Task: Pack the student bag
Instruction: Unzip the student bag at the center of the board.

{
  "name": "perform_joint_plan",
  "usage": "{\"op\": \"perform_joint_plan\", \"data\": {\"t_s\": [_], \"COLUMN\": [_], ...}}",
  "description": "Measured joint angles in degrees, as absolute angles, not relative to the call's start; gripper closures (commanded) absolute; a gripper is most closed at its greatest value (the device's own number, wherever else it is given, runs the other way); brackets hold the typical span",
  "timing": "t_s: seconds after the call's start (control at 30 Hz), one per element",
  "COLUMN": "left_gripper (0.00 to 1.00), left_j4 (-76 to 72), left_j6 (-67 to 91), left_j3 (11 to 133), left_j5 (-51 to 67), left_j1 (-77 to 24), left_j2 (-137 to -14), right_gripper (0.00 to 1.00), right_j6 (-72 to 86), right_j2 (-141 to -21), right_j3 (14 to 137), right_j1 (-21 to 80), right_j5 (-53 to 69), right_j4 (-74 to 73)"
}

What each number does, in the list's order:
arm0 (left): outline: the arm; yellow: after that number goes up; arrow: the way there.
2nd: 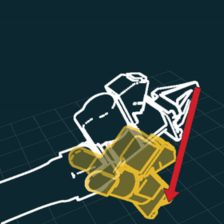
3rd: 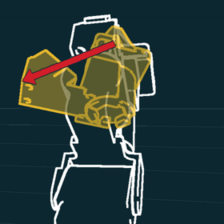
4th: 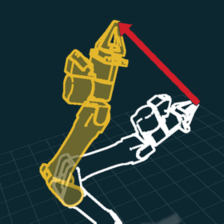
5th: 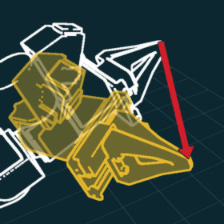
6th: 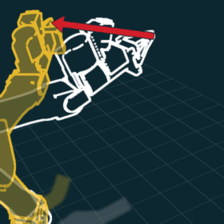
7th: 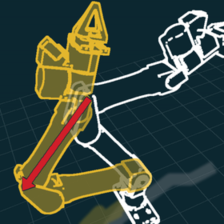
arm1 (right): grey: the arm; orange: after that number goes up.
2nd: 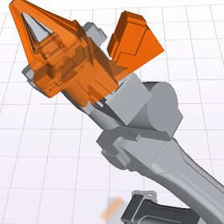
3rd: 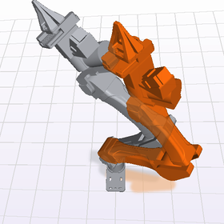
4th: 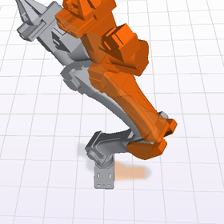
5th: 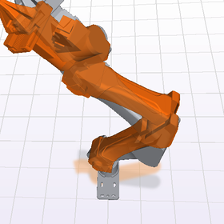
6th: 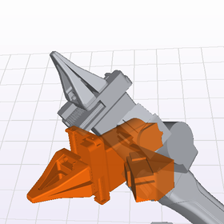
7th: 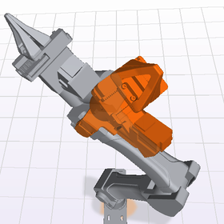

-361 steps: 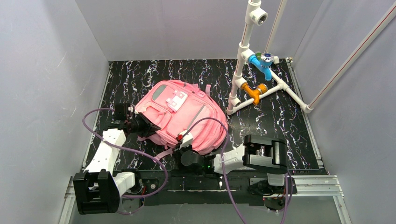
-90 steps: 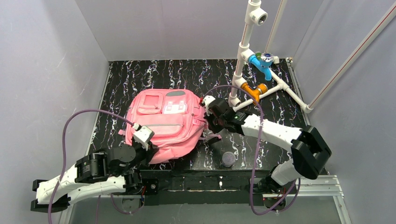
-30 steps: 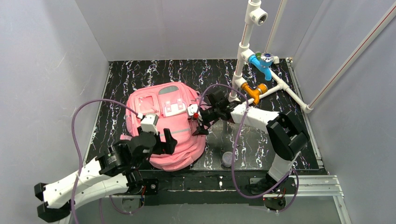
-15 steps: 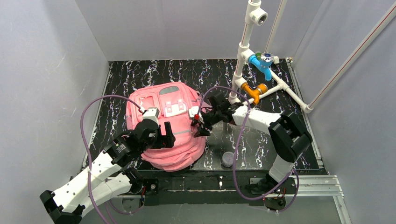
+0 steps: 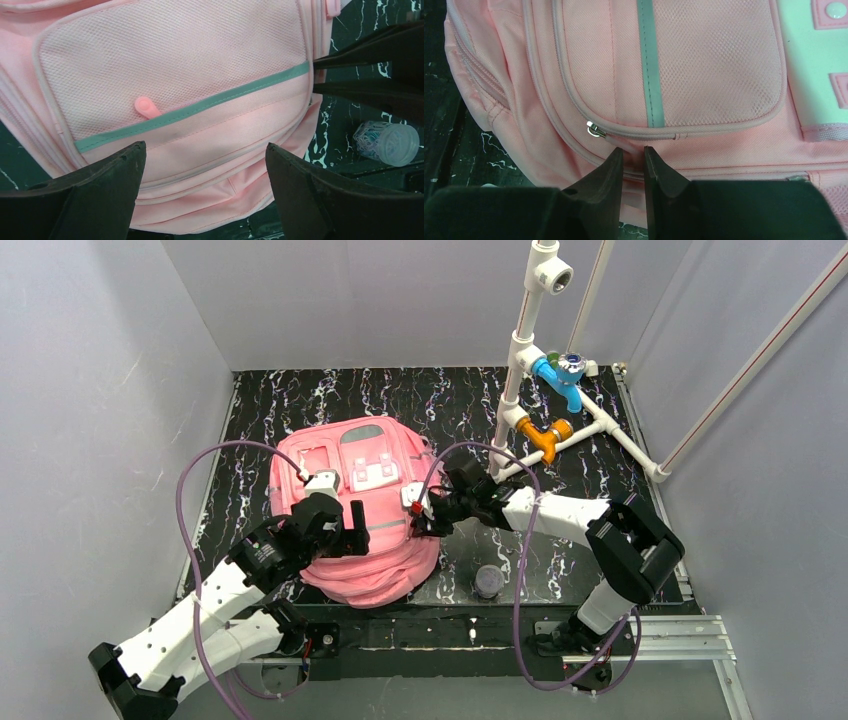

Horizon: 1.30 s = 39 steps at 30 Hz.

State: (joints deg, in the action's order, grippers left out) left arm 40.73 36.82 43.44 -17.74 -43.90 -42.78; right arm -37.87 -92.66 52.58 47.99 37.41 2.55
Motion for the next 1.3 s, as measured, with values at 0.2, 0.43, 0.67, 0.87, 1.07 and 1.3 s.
{"op": "perform_joint_plan", "data": {"t_s": [0.2, 0.43, 0.67, 0.87, 1.07, 1.3], "left_gripper": [0.12, 0.14, 0.2, 0.35, 0.41, 0.23], "left_j4": [43.4, 43.0, 37.9, 29.8, 12.1, 2.9], "left_j6": [35.7, 35.3, 35.4, 36.6, 43.3, 48.7], "left_j3": [45.4, 45.6, 43.5, 34.9, 26.2, 24.2], "left_j5": [-20.4, -19.0, -12.2, -6.0, 2.1, 6.9], "left_j1": [-42.0, -34.0, -25.1, -22.3, -21.8, -21.8], "left_j2": [-42.8, -43.0, -43.9, -44.1, -44.4, -45.9], "right_gripper": [0.55, 0.77, 0.99, 0.99, 0.99, 0.99], "right_j6": [-37.1, -33.7, -25.3, -11.3, 7.9, 18.6], "right_j2": [-89.1, -85.9, -84.8, -81.7, -85.2, -89.3], "right_j3": [48.7, 44.0, 41.4, 41.5, 46.3, 51.0], "right_j1": [52.0, 54.5, 56.9, 65.9, 76.2, 75.7], "right_j5": [32.5, 29.8, 23.4, 7.2, -8.9, -13.1], "right_j4": [5.5, 10.8, 15.7, 13.6, 8.1, 3.5]}}
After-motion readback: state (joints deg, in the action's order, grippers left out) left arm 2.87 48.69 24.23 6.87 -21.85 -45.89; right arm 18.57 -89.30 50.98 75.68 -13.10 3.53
